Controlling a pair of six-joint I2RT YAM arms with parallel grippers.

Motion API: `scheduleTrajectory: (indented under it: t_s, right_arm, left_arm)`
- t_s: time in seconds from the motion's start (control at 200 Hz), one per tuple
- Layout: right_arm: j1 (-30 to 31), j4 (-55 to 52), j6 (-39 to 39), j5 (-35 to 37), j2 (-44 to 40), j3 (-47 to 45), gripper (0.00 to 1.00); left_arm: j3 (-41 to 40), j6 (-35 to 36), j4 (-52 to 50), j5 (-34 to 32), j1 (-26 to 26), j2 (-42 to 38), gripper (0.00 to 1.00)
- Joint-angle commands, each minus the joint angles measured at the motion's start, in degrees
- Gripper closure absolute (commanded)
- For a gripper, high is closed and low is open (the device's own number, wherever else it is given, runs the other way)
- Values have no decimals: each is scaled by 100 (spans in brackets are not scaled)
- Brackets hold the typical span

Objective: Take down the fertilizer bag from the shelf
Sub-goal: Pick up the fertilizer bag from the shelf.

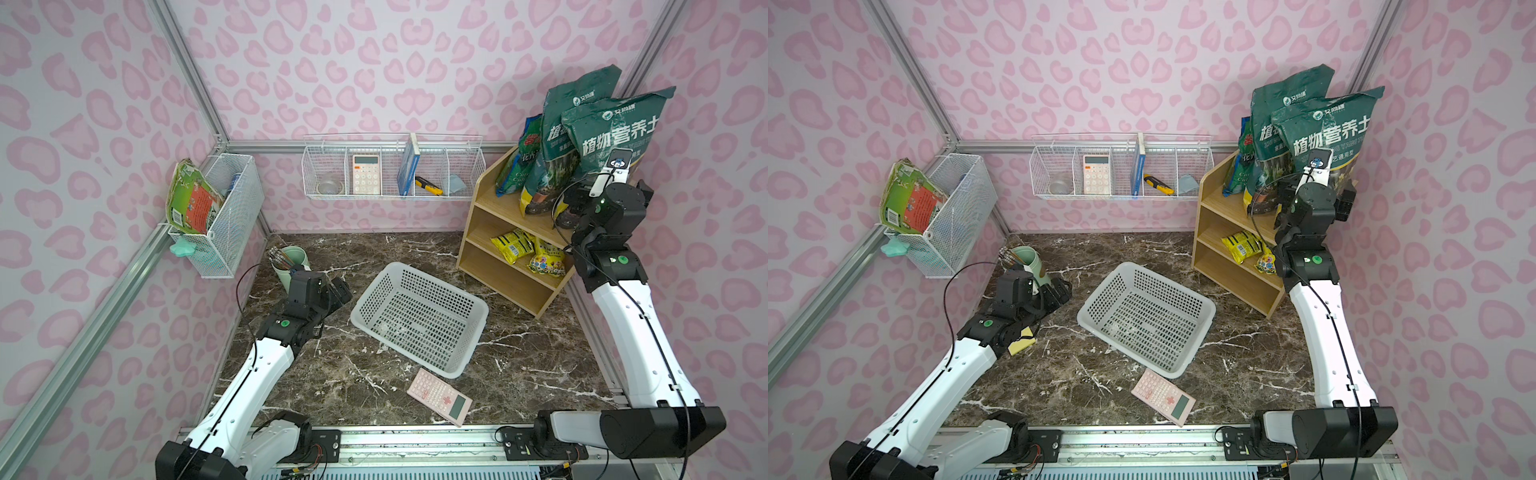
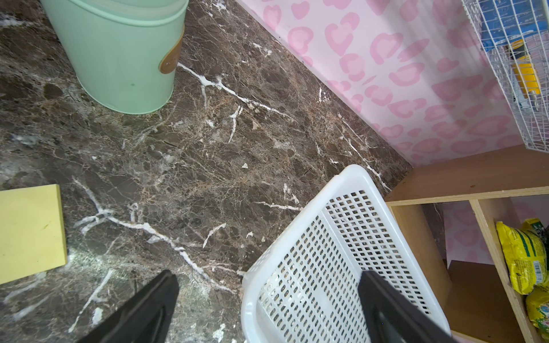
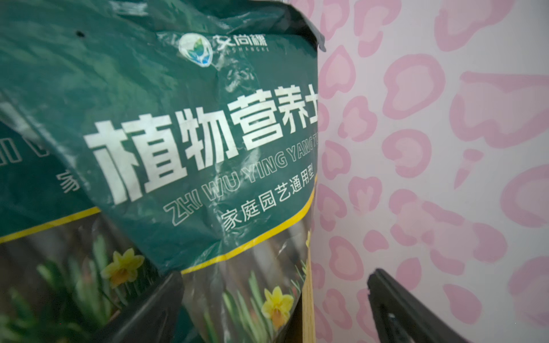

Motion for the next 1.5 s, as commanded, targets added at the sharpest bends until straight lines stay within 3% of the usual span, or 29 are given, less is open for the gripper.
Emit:
scheduleTrajectory:
  t_s: [0.0, 0.125, 0.33, 0.38, 0.445, 0.495, 0.59, 0.81, 1.015, 1.315, 1.495]
  right_arm:
    - [-1, 34, -90, -155, 84, 49, 0]
    - [14, -114, -92, -119, 280, 267, 0]
    - [-27, -508, -173, 955, 1039, 1173, 1]
    - [-28, -643, -120, 1025, 1125, 1326, 15]
    - [-22, -738, 8, 965, 1134, 1377, 54]
    - [-19, -787, 98, 903, 1078, 1374, 76]
    - [3, -734, 213, 907, 852, 1193, 93]
    - [350, -234, 226, 918, -32, 398, 100]
    - [1369, -131, -84, 1528, -618, 137, 100]
    - [3554, 476, -215, 2597, -1548, -796, 100]
    - [5266, 1898, -1142, 3505, -1605, -1591, 100]
  left_arm:
    - [21, 75, -26, -118, 5, 5, 0]
    - [35, 75, -22, -77, 4, 48, 1]
    - [91, 134, 22, 67, -1, 162, 0]
    - [104, 139, 40, 115, 3, 191, 1]
    - [105, 146, 70, 194, 1, 218, 0]
    - [117, 138, 83, 224, 5, 245, 0]
    - [137, 136, 74, 249, 5, 271, 1]
    - [371, -180, -299, 129, 5, 379, 1]
    - [508, -580, -629, 65, 8, 580, 3]
    - [541, -672, -1144, -499, 13, 97, 1]
    - [601, -742, -1436, -713, 14, -434, 1]
